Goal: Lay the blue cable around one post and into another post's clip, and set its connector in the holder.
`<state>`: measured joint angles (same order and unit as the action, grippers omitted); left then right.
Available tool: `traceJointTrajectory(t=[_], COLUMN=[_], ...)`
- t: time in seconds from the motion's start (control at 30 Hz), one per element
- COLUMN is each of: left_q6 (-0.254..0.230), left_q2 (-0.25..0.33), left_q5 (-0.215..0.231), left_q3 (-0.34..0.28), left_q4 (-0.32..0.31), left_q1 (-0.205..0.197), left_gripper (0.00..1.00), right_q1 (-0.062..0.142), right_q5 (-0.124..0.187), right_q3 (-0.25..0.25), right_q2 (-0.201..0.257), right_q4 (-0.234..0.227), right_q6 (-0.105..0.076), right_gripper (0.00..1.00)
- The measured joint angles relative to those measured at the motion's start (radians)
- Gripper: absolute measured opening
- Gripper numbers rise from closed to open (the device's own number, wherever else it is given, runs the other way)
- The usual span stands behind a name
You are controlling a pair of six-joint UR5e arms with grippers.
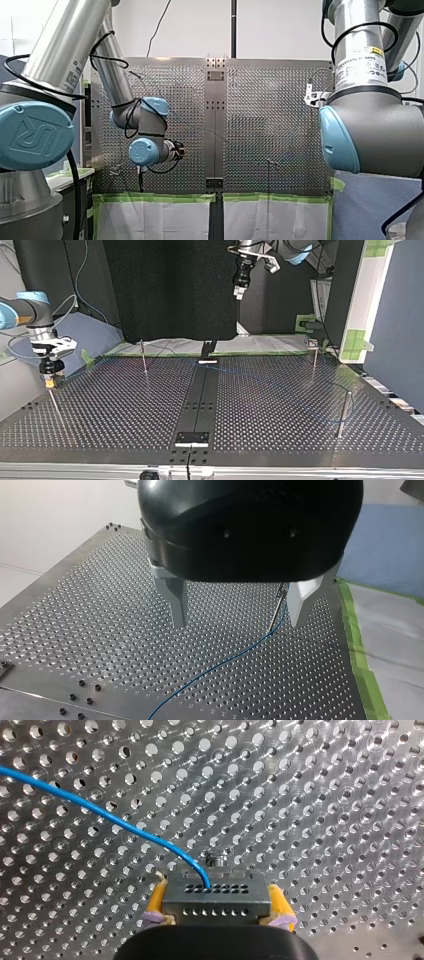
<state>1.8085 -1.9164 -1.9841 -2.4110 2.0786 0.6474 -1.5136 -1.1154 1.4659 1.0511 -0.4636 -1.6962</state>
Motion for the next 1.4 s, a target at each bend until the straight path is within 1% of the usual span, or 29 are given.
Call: traceJointTrajectory(t=[0.07, 0.1, 0.13, 0.2, 0.23, 0.27, 0.3, 0.33, 0.4, 0.43, 0.5, 0.53, 0.7, 0.73, 0.8, 0.87, 1.03, 1.07, 1.23, 1.4], left_q6=[0.0, 0.0, 0.0, 0.0, 0.0, 0.0, 0.0, 0.0, 0.0, 0.0, 0.0, 0.0, 0.0, 0.0, 0.0, 0.0, 0.0, 0.0, 0.0, 0.0], left_q2=[0.0, 0.0, 0.0, 0.0, 0.0, 0.0, 0.0, 0.0, 0.0, 0.0, 0.0, 0.0, 0.0, 0.0, 0.0, 0.0, 0.0, 0.0, 0.0, 0.0], left_q5=[0.0, 0.0, 0.0, 0.0, 0.0, 0.0, 0.0, 0.0, 0.0, 0.0, 0.0, 0.0, 0.0, 0.0, 0.0, 0.0, 0.0, 0.0, 0.0, 0.0], left_q3=[0.0, 0.0, 0.0, 0.0, 0.0, 0.0, 0.0, 0.0, 0.0, 0.0, 0.0, 0.0, 0.0, 0.0, 0.0, 0.0, 0.0, 0.0, 0.0, 0.0], left_q4=[0.0, 0.0, 0.0, 0.0, 0.001, 0.001, 0.001, 0.001, 0.001, 0.001, 0.001, 0.001, 0.002, 0.002, 0.001, 0.001, 0.001, 0.001, 0.002, 0.002], left_q1=[0.0, 0.0, 0.0, 0.0, 0.0, 0.0, 0.0, 0.0, 0.0, 0.0, 0.0, 0.0, 0.0, 0.0, 0.0, 0.0, 0.0, 0.0, 0.0, 0.0], left_gripper=[1.0, 1.0, 1.0, 1.0, 1.0, 1.0, 1.0, 1.0, 1.0, 1.0, 1.0, 1.0, 1.0, 1.0, 1.0, 1.0, 1.0, 1.0, 1.0, 1.0], right_q1=[0.0, 0.0, 0.0, 0.0, 0.0, 0.0, 0.0, 0.0, 0.0, 0.0, 0.0, 0.0, 0.0, 0.0, 0.0, 0.0, 0.0, 0.0, 0.0, -0.002], right_q5=[0.0, 0.0, 0.0, -0.001, -0.001, -0.001, -0.001, -0.001, -0.001, -0.002, -0.001, -0.001, -0.001, -0.001, -0.001, -0.001, -0.002, -0.001, -0.002, -0.003], right_q3=[0.0, 0.0, 0.0, 0.001, 0.0, 0.0, 0.0, 0.0, -0.001, 0.0, 0.0, 0.0, 0.0, 0.0, 0.0, 0.0, -0.001, -0.001, -0.002, -0.002], right_q2=[0.0, 0.0, -0.001, 0.0, 0.0, 0.0, 0.0, 0.0, 0.001, 0.001, 0.001, 0.001, 0.001, 0.001, 0.001, 0.001, 0.001, 0.001, 0.012, 0.042], right_q4=[0.001, 0.001, 0.003, 0.003, 0.004, 0.004, 0.005, 0.005, 0.005, 0.006, 0.006, 0.006, 0.006, 0.006, 0.006, 0.006, 0.006, 0.006, 0.009, 0.026], right_q6=[0.0, 0.0, 0.001, 0.001, 0.001, 0.001, 0.002, 0.002, 0.002, 0.002, 0.003, 0.003, 0.005, 0.005, 0.005, 0.005, 0.005, 0.005, 0.003, 0.003], right_gripper=[0.55, 0.55, 0.6, 0.6, 0.67, 0.69, 0.69, 0.73, 0.73, 0.76, 0.76, 0.79, 0.79, 0.83, 0.83, 0.9, 0.9, 1.0, 1.0, 1.0])
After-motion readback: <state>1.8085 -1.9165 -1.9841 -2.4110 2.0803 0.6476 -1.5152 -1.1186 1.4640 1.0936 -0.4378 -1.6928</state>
